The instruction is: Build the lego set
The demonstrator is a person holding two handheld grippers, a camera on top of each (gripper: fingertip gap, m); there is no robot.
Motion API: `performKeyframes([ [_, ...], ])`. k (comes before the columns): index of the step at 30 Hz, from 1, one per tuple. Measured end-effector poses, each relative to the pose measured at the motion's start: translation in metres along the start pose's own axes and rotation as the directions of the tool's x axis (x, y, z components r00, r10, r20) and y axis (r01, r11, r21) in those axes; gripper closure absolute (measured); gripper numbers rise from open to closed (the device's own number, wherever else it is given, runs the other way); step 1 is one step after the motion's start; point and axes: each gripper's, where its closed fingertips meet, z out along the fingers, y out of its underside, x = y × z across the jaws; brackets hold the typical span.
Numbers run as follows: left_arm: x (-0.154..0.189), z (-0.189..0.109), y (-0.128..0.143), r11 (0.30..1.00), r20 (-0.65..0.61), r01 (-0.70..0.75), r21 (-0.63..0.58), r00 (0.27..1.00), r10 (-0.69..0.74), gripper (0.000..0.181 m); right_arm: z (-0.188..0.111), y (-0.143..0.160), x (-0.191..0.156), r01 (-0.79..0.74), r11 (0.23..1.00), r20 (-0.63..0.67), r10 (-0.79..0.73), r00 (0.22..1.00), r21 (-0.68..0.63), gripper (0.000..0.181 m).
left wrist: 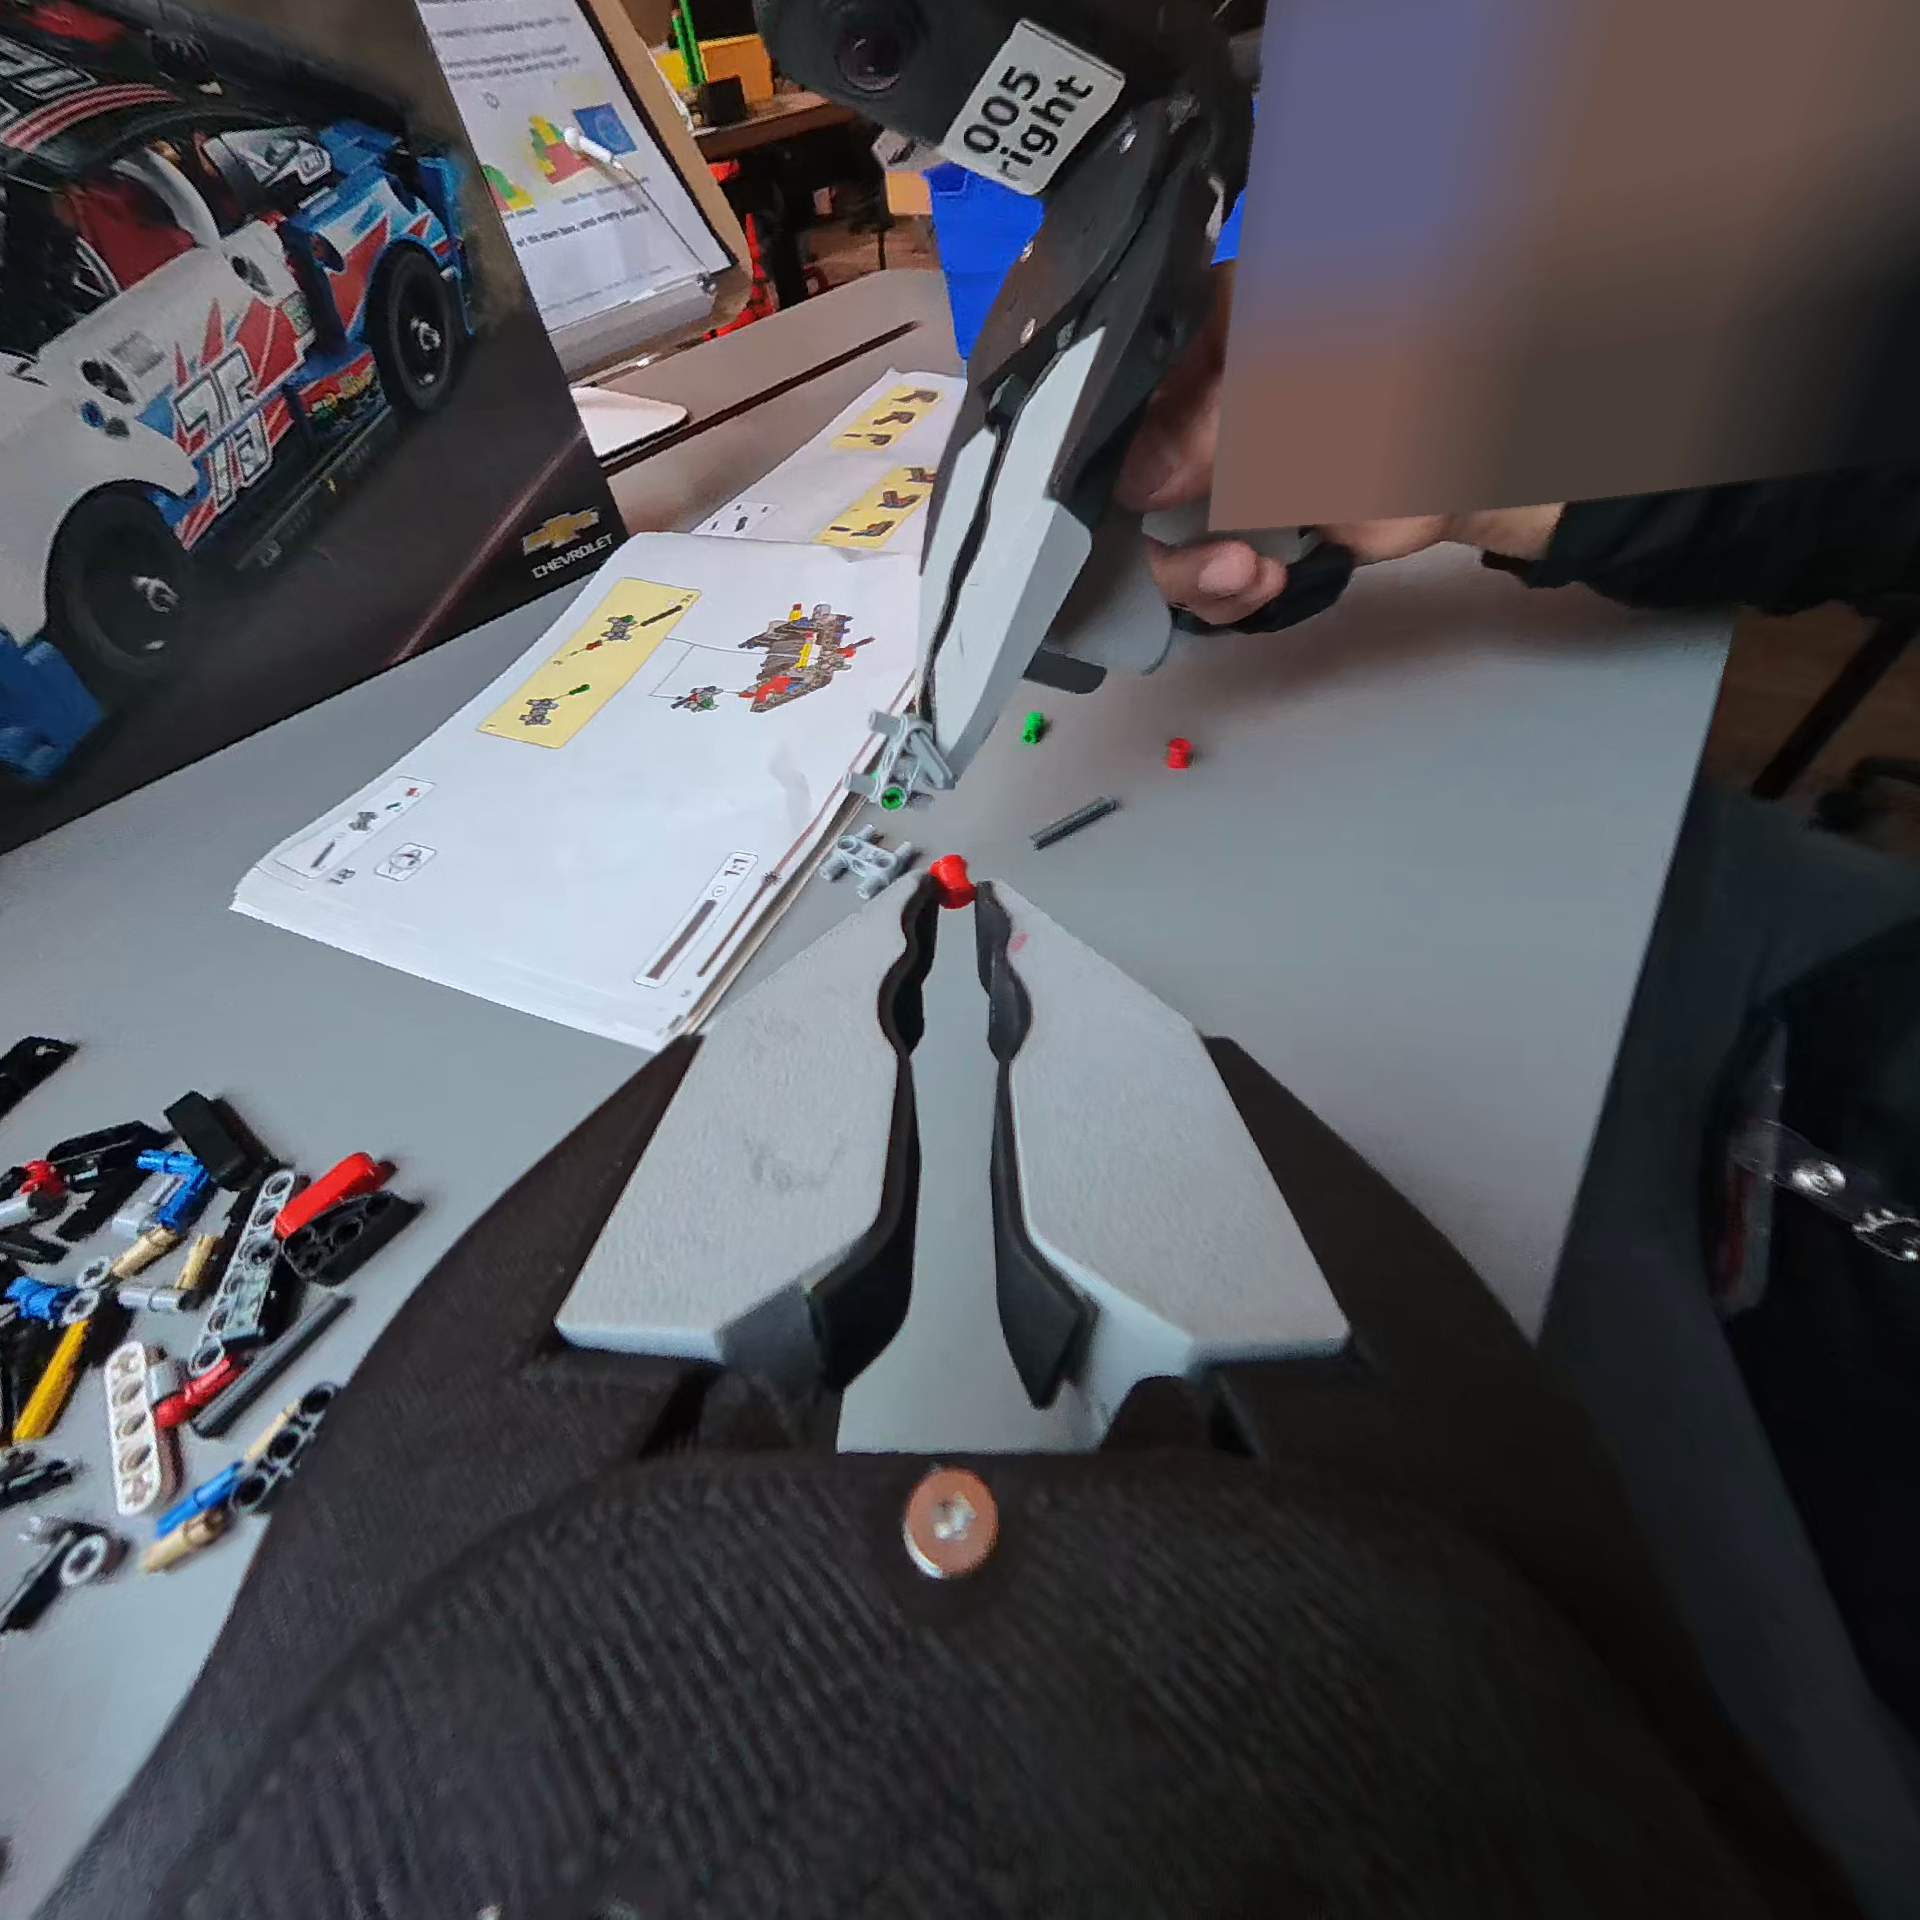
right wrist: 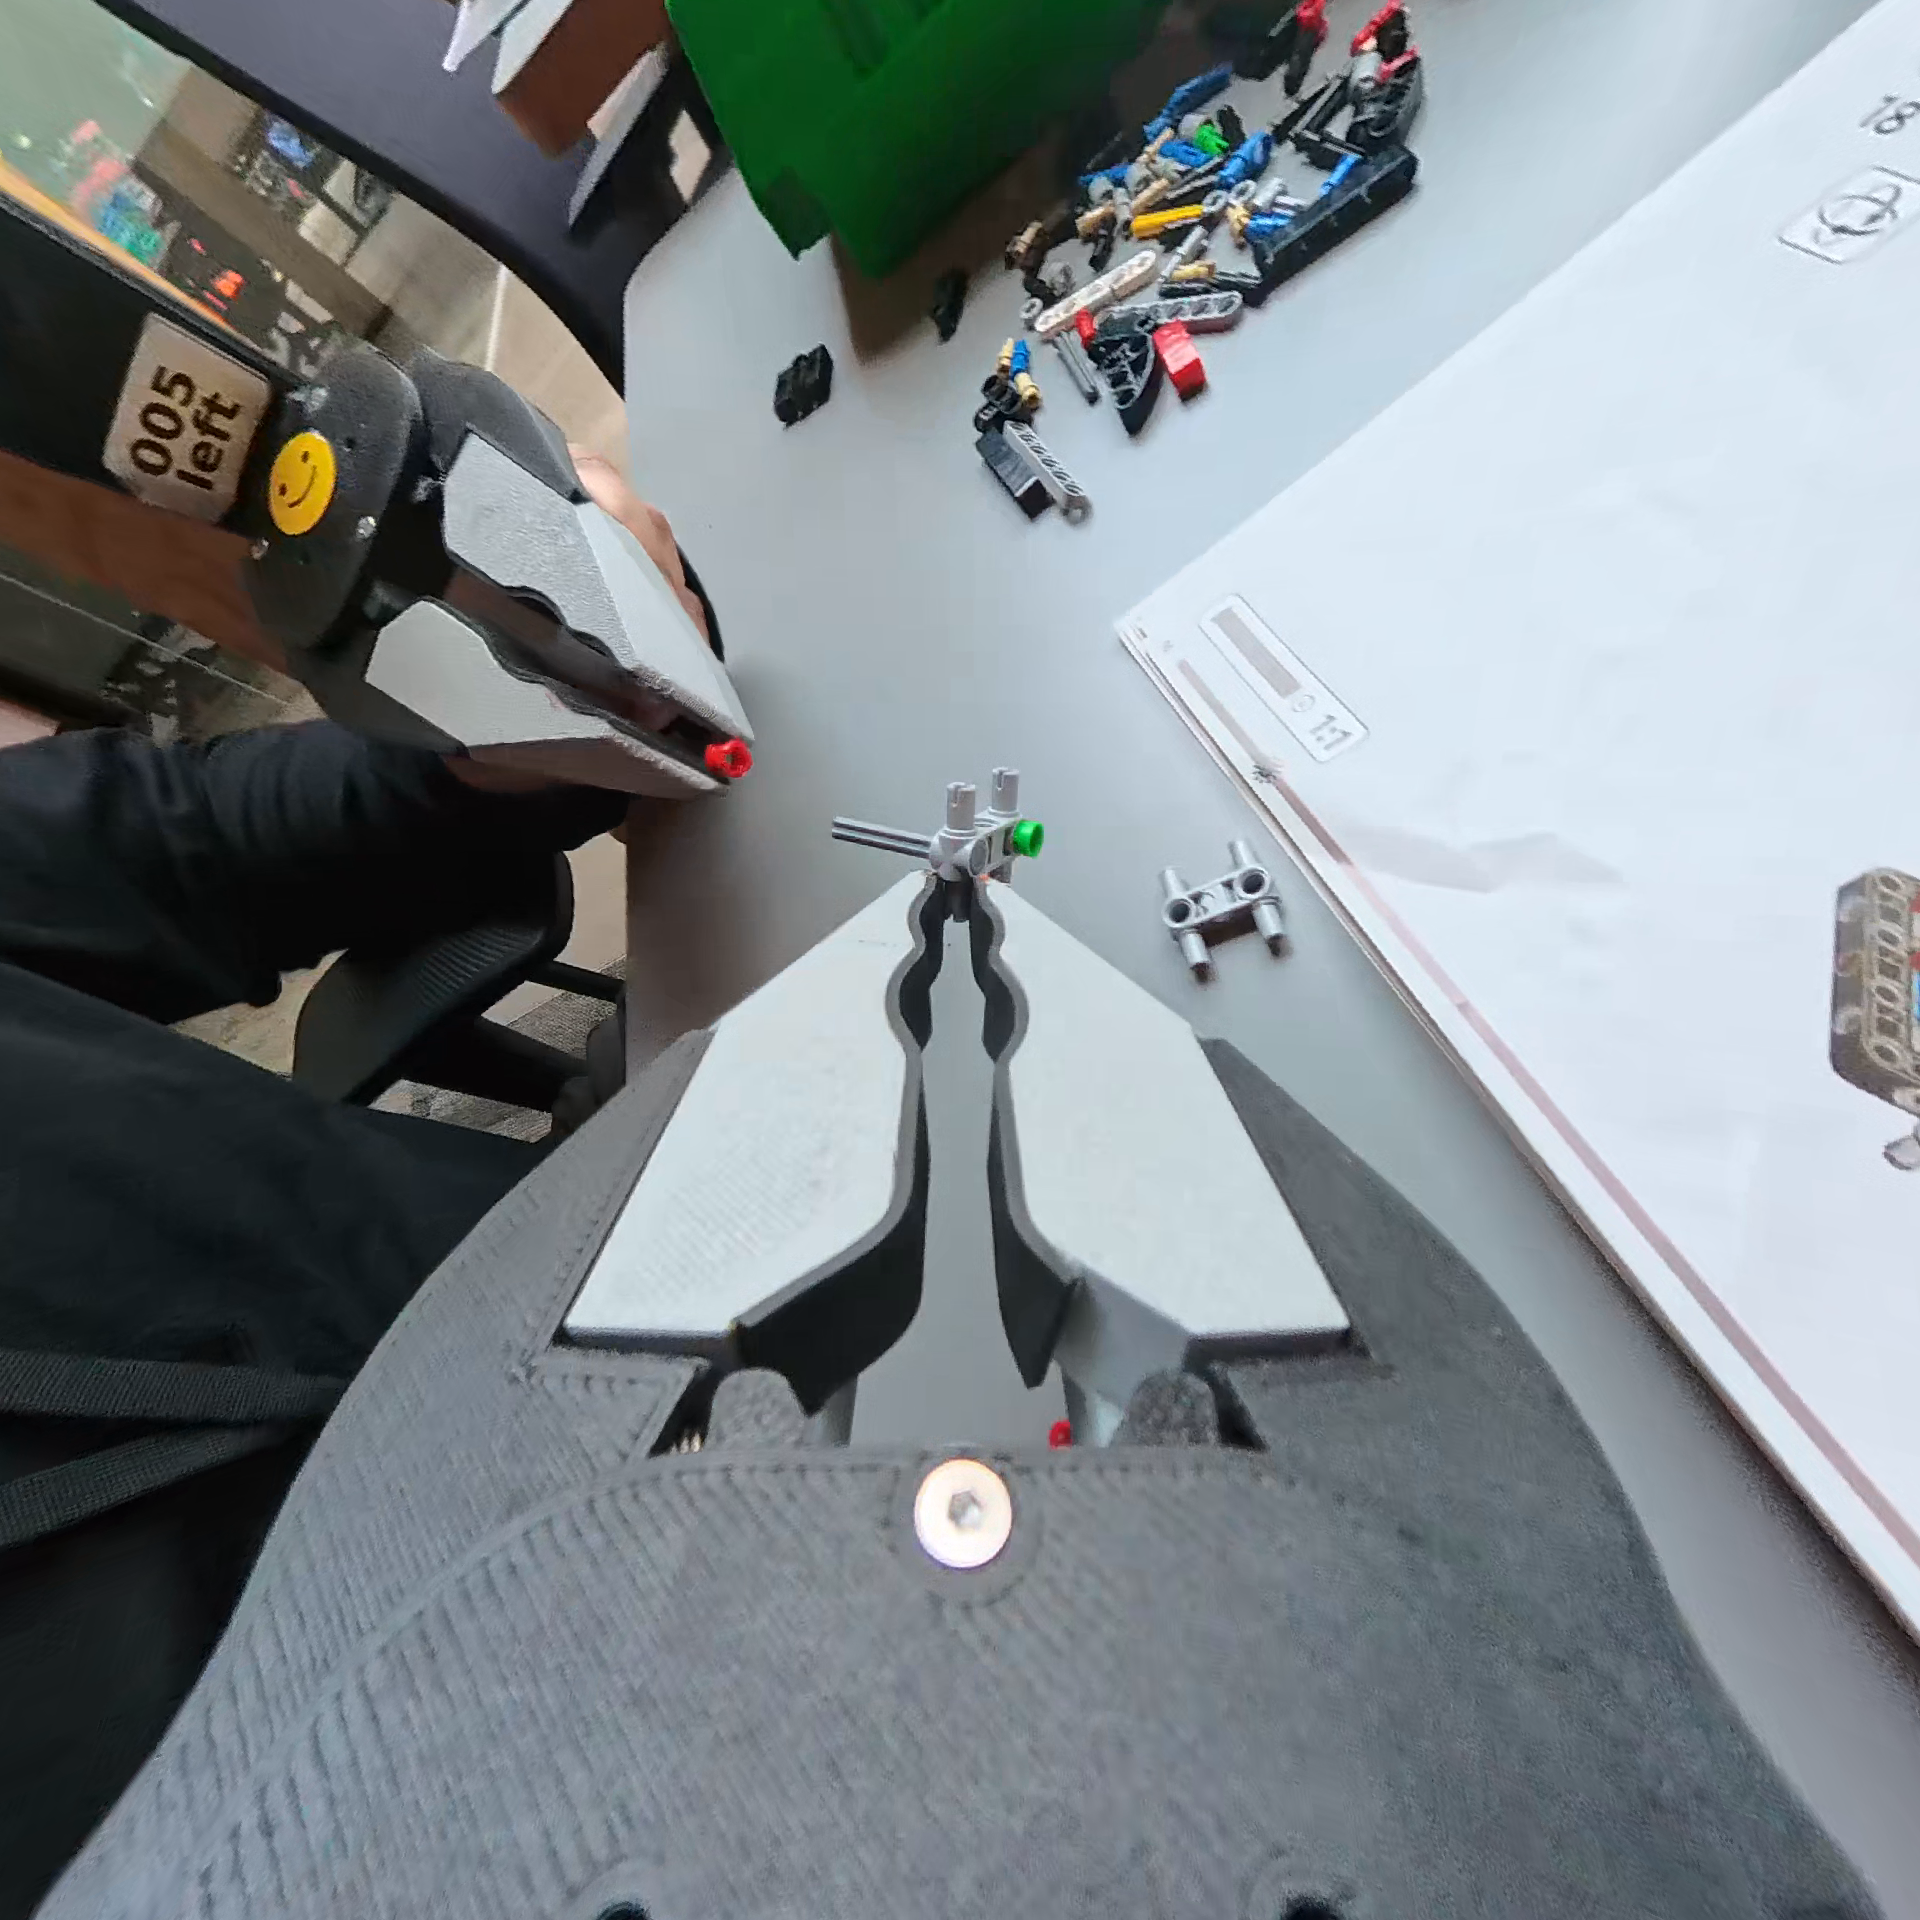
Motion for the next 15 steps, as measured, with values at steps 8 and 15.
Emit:
performKeyframes([
  [8,-0.012,0.028,0.002,0.998,0.050,-0.028,-0.058,0.998,0.030,0.177,-0.005,-0.001,0.018,0.040,0.999,-0.084,-0.040,0.996,-0.004,0.179],
  [15,-0.015,0.040,0.010,0.992,0.027,-0.018,-0.124,0.999,0.022,0.177,-0.002,-0.001,0.023,0.039,0.999,-0.117,-0.039,0.992,0.000,0.179],
])
